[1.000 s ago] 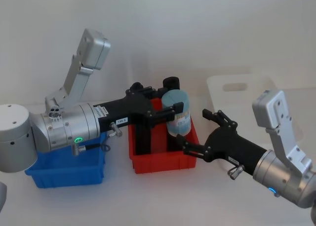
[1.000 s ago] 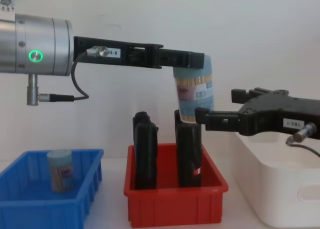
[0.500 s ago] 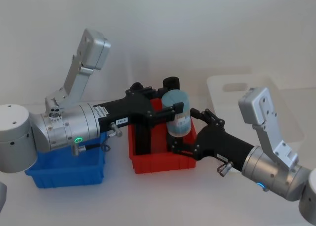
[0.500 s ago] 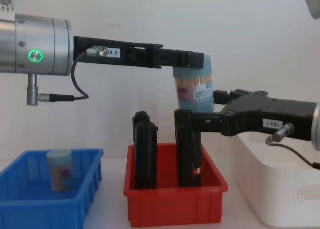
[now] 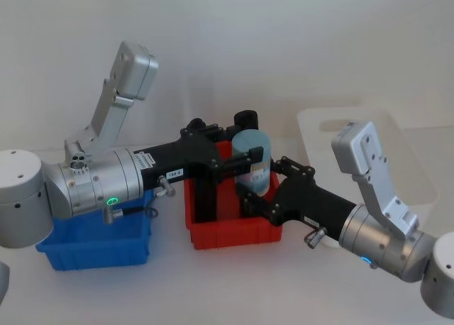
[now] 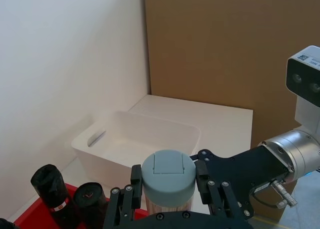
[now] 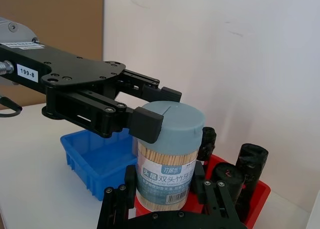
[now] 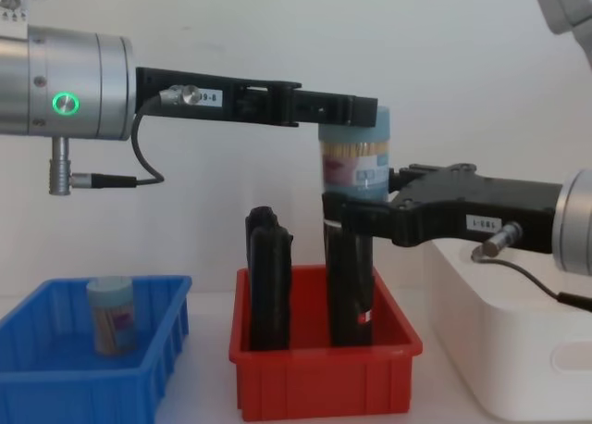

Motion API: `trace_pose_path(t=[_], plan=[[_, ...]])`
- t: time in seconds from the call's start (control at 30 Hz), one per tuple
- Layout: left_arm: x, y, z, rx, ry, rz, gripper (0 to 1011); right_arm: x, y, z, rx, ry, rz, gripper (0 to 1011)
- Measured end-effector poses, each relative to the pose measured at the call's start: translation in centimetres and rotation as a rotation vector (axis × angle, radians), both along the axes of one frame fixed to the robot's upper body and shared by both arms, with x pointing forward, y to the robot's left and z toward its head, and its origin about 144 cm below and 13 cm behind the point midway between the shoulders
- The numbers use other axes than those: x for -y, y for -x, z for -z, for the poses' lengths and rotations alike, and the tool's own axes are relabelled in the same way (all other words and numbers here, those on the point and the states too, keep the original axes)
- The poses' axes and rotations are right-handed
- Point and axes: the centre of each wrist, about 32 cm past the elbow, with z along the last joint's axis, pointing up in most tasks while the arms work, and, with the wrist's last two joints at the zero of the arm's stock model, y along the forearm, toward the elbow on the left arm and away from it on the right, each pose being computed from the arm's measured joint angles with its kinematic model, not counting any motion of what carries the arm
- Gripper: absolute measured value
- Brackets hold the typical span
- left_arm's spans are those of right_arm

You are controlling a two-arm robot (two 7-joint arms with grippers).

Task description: Pick the cotton swabs from the blue box and place them into the white box.

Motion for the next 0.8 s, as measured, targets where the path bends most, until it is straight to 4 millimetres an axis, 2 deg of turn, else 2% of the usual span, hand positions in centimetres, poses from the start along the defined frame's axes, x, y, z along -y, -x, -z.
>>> trace_pose_path(t=[0.37, 0.47, 0.57, 0.67, 0.8], plan=[[-0.02, 0.0, -0.03, 0.002, 0.002, -0.001, 658, -0.18, -0.15, -0.2, 0.012, -0.003, 0.006, 657], [0.03, 0.0, 0.02, -0.001, 0.0, 0.001, 765, -0.21, -0.19, -0.34, 0.02, -0.007, 0.006, 657], [0.03, 0.01, 0.02, -0.001, 0.0, 0.001, 821, -0.23, -0.2, -0.38, 0.022, -0.008, 0.008, 657], [0.02, 0.01, 0.02, -0.001, 0.0, 0.001, 940, -0.19, -0.19, -0.44, 0.024, -0.01, 0.011, 657], [0.01, 0.0, 0.02, -0.001, 0.0, 0.001, 1004, -0.14, -0.18, -0.48, 0.026, -0.011, 0.014, 657]])
